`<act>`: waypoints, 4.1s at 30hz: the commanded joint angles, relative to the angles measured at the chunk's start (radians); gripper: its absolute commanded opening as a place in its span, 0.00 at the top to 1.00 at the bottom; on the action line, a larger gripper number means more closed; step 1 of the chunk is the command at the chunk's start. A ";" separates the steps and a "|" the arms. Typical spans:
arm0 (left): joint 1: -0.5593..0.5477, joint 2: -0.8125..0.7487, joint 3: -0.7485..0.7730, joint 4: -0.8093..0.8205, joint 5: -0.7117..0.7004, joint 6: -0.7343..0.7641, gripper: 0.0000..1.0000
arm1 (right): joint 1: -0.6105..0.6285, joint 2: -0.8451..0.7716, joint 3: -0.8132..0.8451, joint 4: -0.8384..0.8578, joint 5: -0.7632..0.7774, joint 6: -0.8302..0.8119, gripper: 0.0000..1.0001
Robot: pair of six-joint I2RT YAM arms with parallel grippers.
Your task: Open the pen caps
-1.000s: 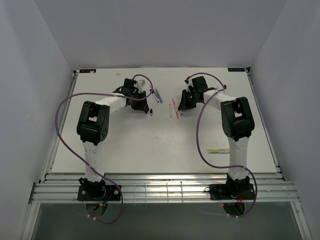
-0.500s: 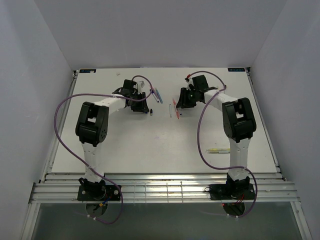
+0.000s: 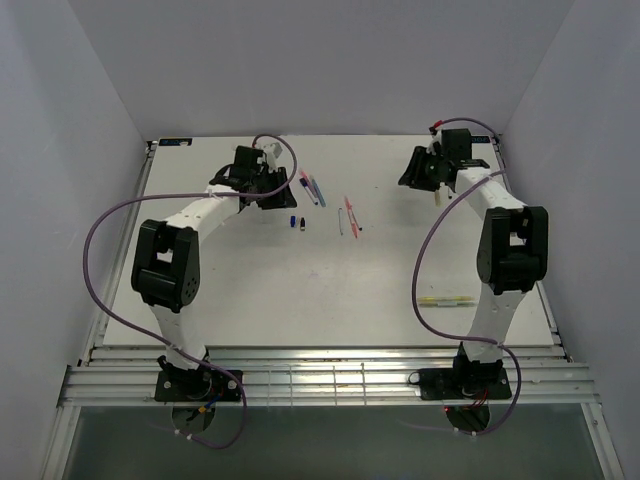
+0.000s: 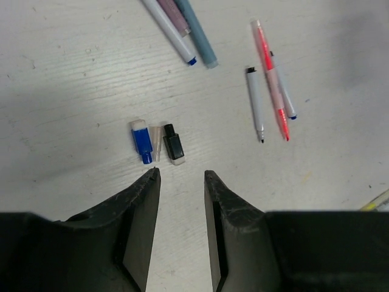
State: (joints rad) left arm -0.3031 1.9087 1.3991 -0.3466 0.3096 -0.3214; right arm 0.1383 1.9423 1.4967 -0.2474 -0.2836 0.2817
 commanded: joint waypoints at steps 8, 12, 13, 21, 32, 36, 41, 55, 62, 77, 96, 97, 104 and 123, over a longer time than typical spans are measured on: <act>-0.002 -0.210 -0.069 0.092 0.131 -0.090 0.52 | -0.126 0.171 0.310 -0.217 0.233 -0.067 0.52; -0.001 -0.226 -0.086 0.115 0.161 -0.111 0.52 | -0.126 0.245 0.368 -0.242 0.262 -0.075 0.52; -0.002 -0.223 -0.089 0.119 0.174 -0.114 0.52 | -0.126 0.254 0.382 -0.243 0.262 -0.075 0.52; -0.005 -0.238 -0.152 0.178 0.218 -0.162 0.52 | -0.157 0.325 0.401 -0.243 0.339 -0.113 0.54; -0.021 -0.223 -0.161 0.190 0.229 -0.177 0.51 | -0.157 0.366 0.387 -0.239 0.348 -0.159 0.55; -0.022 -0.229 -0.164 0.190 0.224 -0.177 0.51 | -0.157 0.369 0.367 -0.233 0.311 -0.168 0.60; -0.022 -0.249 -0.184 0.187 0.206 -0.183 0.51 | -0.155 0.374 0.355 -0.217 0.247 -0.171 0.77; -0.024 -0.430 -0.339 0.239 0.209 -0.304 0.49 | 0.122 -0.084 -0.056 -0.044 -0.006 -0.047 0.92; -0.033 -0.534 -0.446 0.326 0.214 -0.396 0.43 | 0.311 -0.328 -0.305 0.055 -0.115 0.025 0.92; -0.057 -0.596 -0.578 0.475 0.241 -0.547 0.42 | 0.498 -0.470 -0.374 0.105 -0.157 0.096 0.92; -0.090 -0.537 -0.542 0.483 0.227 -0.579 0.46 | 0.580 -0.439 -0.325 0.122 -0.140 0.126 0.92; -0.090 -0.537 -0.540 0.483 0.227 -0.579 0.49 | 0.580 -0.439 -0.323 0.120 -0.137 0.125 0.92; -0.090 -0.534 -0.542 0.478 0.230 -0.581 0.71 | 0.580 -0.428 -0.322 0.114 -0.120 0.119 0.92; -0.090 -0.519 -0.535 0.477 0.247 -0.581 1.00 | 0.581 -0.327 -0.259 0.131 -0.153 0.097 0.71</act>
State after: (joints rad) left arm -0.3901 1.4036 0.8337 0.1204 0.5396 -0.9138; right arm 0.7185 1.6016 1.2026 -0.1520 -0.4168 0.3832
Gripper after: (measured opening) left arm 0.272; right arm 0.317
